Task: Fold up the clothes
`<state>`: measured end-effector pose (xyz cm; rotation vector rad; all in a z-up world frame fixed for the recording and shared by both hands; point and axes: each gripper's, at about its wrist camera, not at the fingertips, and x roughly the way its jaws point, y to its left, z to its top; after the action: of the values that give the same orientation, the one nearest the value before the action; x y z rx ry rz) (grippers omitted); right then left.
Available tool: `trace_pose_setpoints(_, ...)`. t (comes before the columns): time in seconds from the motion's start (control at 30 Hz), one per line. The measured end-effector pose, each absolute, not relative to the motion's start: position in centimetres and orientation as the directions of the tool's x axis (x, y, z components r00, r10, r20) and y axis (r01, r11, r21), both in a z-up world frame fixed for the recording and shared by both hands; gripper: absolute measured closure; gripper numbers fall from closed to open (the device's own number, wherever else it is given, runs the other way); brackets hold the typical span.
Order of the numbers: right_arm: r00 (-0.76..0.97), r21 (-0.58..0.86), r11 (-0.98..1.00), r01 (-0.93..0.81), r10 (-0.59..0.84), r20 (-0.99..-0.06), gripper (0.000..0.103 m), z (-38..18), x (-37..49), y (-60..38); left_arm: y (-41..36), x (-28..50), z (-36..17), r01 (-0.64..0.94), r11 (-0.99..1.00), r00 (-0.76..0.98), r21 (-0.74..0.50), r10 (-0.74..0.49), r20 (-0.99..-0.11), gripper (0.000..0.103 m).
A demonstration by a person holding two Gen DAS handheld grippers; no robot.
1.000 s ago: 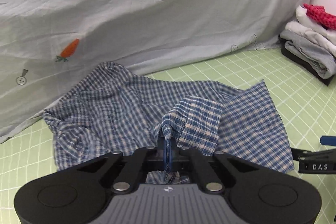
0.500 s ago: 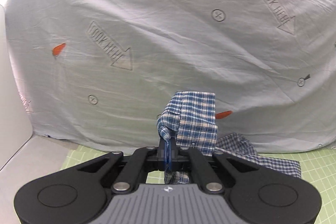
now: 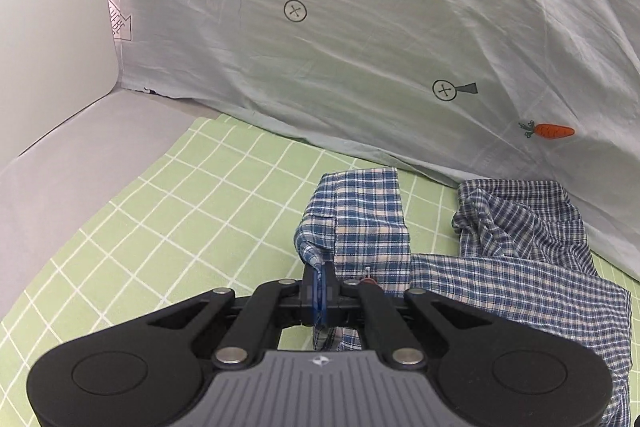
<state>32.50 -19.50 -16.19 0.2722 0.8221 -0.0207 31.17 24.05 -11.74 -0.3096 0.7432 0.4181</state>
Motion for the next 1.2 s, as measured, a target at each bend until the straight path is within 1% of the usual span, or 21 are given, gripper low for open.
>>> trace_pose_setpoints(0.03,0.687,0.285,0.951,0.120,0.128,-0.716,0.006,-16.1,33.0,-19.6,24.1,31.1,-12.0,-0.469,0.874,0.659,-0.127,0.251,-0.709,0.101)
trace_pose_setpoints(0.07,0.691,0.334,0.935,0.117,0.165,-0.704,0.007,-16.0,33.6,-19.6,24.1,31.2,-12.2,-0.466,0.875,0.659,-0.128,0.248,-0.710,0.101)
trace_pose_setpoints(0.17,0.700,0.441,0.891,0.108,0.247,-0.670,0.014,-16.0,36.2,-19.2,24.2,31.6,-12.5,-0.461,0.878,0.656,-0.128,0.240,-0.715,0.101)
trace_pose_setpoints(0.27,0.693,0.484,0.871,0.080,0.301,-0.656,0.022,-16.2,39.5,-18.1,24.3,32.1,-12.7,-0.456,0.881,0.656,-0.129,0.235,-0.718,0.101)
trace_pose_setpoints(0.37,0.655,0.464,0.883,0.070,0.310,-0.689,0.035,-16.7,42.4,-17.0,24.4,32.5,-12.5,-0.452,0.881,0.661,-0.135,0.230,-0.714,0.101)
trace_pose_setpoints(0.4,0.642,0.458,0.886,0.072,0.311,-0.701,0.047,-16.8,43.1,-16.8,24.4,32.6,-12.4,-0.451,0.882,0.663,-0.138,0.228,-0.713,0.101)
trace_pose_setpoints(0.43,0.635,0.462,0.884,0.073,0.315,-0.705,0.067,-17.0,43.6,-16.7,24.5,32.7,-12.3,-0.450,0.881,0.667,-0.143,0.226,-0.710,0.101)
trace_pose_setpoints(0.47,0.630,0.470,0.880,0.070,0.326,-0.704,0.076,-17.1,44.0,-16.7,24.6,32.8,-12.2,-0.449,0.881,0.674,-0.152,0.221,-0.705,0.101)
trace_pose_setpoints(0.5,0.629,0.476,0.878,0.054,0.340,-0.699,0.092,-17.0,44.4,-16.7,24.7,32.9,-12.0,-0.445,0.881,0.682,-0.160,0.217,-0.698,0.101)
trace_pose_setpoints(0.53,0.636,0.470,0.882,0.034,0.343,-0.691,0.098,-16.7,44.6,-16.6,24.7,33.1,-11.7,-0.441,0.882,0.690,-0.165,0.216,-0.691,0.101)
trace_pose_setpoints(0.57,0.650,0.457,0.889,0.010,0.342,-0.679,0.098,-16.2,44.8,-16.5,24.7,33.2,-11.4,-0.437,0.883,0.699,-0.171,0.214,-0.682,0.101)
trace_pose_setpoints(0.67,0.697,0.445,0.894,-0.041,0.345,-0.629,0.099,-14.4,45.4,-16.8,24.6,33.3,-10.0,-0.423,0.886,0.738,-0.190,0.215,-0.640,0.101)
trace_pose_setpoints(0.77,0.724,0.455,0.890,-0.032,0.334,-0.603,0.100,-13.9,45.8,-17.9,24.4,33.7,-9.0,-0.412,0.897,0.758,-0.163,0.237,-0.608,0.101)
trace_pose_setpoints(0.87,0.718,0.442,0.897,0.001,0.307,-0.624,0.101,-14.9,46.4,-18.5,24.4,34.6,-10.0,-0.418,0.898,0.736,-0.140,0.244,-0.632,0.101)
trace_pose_setpoints(0.97,0.695,0.415,0.909,0.028,0.281,-0.662,0.100,-15.8,46.7,-18.6,25.2,34.7,-11.7,-0.456,0.871,0.697,-0.185,0.220,-0.683,0.101)
trace_pose_setpoints(1.0,0.692,0.393,0.919,0.033,0.263,-0.672,0.094,-15.7,46.4,-18.4,25.4,34.5,-12.1,-0.467,0.860,0.692,-0.207,0.209,-0.691,0.101)
trace_pose_setpoints(1.07,0.697,0.345,0.938,0.038,0.223,-0.681,0.068,-15.3,45.7,-18.3,25.6,33.9,-12.2,-0.467,0.850,0.703,-0.244,0.189,-0.686,0.101)
trace_pose_setpoints(1.1,0.706,0.321,0.946,0.038,0.202,-0.679,0.043,-15.0,45.1,-18.3,25.7,33.7,-12.2,-0.462,0.848,0.712,-0.260,0.180,-0.679,0.101)
trace_pose_setpoints(1.13,0.712,0.304,0.952,0.041,0.185,-0.677,0.028,-14.8,44.5,-18.3,25.6,33.4,-12.1,-0.452,0.849,0.723,-0.276,0.167,-0.670,0.101)
trace_pose_setpoints(1.2,0.712,0.280,0.959,0.050,0.163,-0.683,0.024,-14.6,43.3,-18.6,24.9,33.4,-11.5,-0.403,0.860,0.751,-0.314,0.114,-0.651,0.101)
